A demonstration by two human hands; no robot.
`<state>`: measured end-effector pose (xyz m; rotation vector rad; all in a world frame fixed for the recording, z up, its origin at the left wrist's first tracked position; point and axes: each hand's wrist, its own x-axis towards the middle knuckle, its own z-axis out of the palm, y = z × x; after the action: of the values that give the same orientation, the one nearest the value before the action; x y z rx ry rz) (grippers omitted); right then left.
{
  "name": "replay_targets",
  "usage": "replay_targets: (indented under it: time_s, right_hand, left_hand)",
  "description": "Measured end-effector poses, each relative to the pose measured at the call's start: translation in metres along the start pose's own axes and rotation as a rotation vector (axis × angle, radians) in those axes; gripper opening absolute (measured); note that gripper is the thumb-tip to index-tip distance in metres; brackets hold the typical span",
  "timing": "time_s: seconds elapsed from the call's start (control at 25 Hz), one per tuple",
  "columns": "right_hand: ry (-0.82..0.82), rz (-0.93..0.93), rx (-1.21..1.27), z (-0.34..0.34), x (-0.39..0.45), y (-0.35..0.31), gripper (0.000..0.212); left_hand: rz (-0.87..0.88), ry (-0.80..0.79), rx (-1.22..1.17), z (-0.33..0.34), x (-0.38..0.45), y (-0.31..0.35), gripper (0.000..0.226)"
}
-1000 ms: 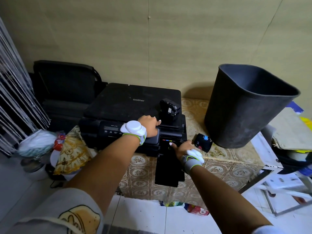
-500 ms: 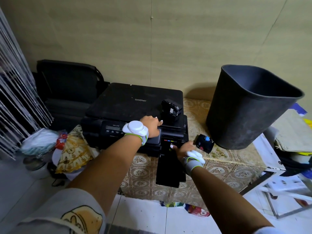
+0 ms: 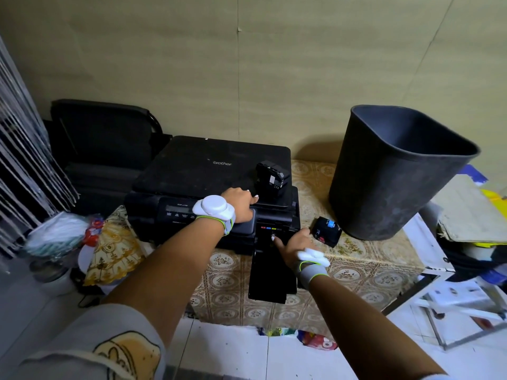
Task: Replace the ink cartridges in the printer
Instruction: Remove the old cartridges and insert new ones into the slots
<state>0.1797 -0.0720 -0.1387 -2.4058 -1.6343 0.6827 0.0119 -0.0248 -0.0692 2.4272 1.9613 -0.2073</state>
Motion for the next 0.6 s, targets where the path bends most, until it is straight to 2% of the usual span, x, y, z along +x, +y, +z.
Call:
replay_targets:
  time_s: [0.24,0.6]
  right_hand:
    - [-0.044,-0.217,-0.169,0.002,-0.011,-0.002,0.049]
    - [-0.056,-0.198,-0.147,0.001,-0.004,-0.027,0.037]
  left_hand:
    - [0.023,-0.024,0.036,-0.001,-0.005,0.002,0.056]
    - [0.044,-0.019,0.024,-0.002,-0.008,0.0,0.057]
